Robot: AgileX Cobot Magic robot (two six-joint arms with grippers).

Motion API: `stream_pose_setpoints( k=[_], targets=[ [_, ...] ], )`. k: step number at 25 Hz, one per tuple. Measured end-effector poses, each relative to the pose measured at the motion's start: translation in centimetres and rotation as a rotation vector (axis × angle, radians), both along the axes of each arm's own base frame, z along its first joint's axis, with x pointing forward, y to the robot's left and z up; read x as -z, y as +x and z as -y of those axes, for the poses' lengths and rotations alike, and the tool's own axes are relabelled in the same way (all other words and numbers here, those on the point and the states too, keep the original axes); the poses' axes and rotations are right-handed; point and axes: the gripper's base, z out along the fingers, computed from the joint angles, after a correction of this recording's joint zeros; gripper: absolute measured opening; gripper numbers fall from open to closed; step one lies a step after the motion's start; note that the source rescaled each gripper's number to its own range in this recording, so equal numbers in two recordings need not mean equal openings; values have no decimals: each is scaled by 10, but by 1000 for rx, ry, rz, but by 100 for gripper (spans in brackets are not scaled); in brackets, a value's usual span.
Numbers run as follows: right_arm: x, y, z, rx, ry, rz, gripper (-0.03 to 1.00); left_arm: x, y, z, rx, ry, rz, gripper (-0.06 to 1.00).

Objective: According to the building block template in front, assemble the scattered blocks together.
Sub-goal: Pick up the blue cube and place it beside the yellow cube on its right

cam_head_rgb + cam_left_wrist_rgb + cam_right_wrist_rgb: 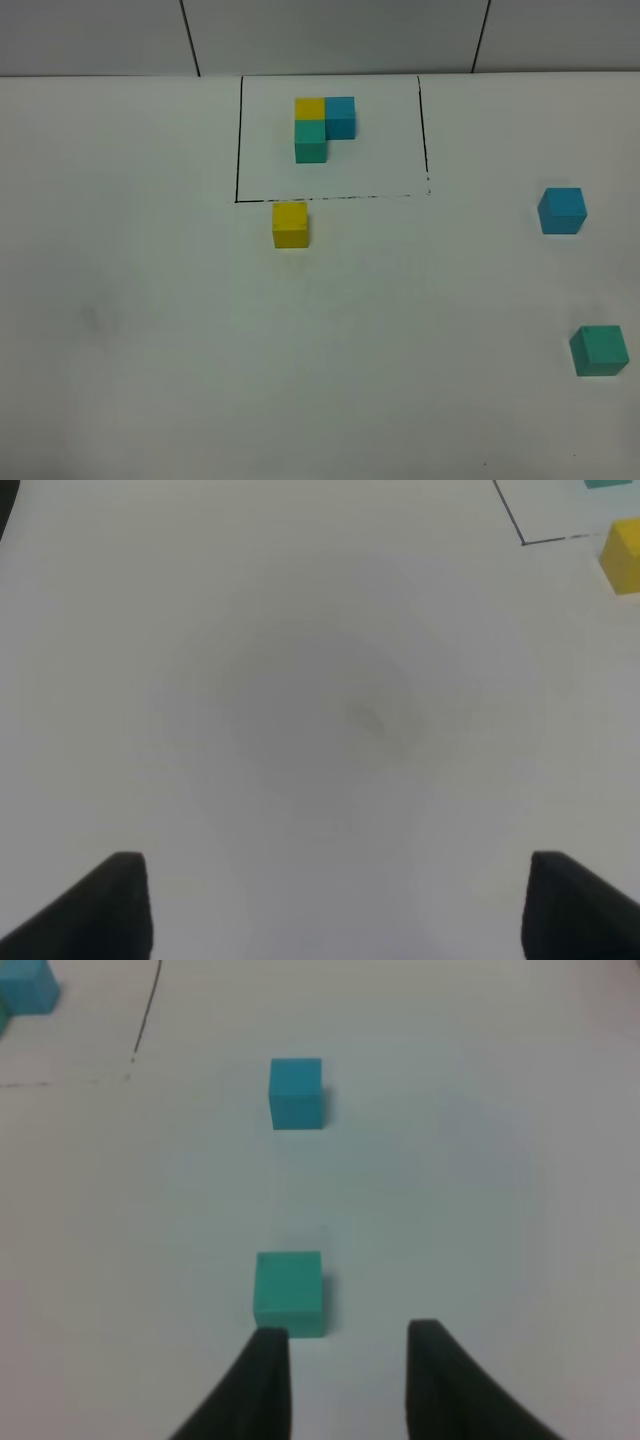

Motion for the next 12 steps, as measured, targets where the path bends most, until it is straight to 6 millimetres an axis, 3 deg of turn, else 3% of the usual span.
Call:
stream_pose_setpoints(
  k=[12],
  targets=[
    [0, 0, 0, 0, 0, 0, 0, 0, 0, 0, -27, -36, -3, 70]
  ],
)
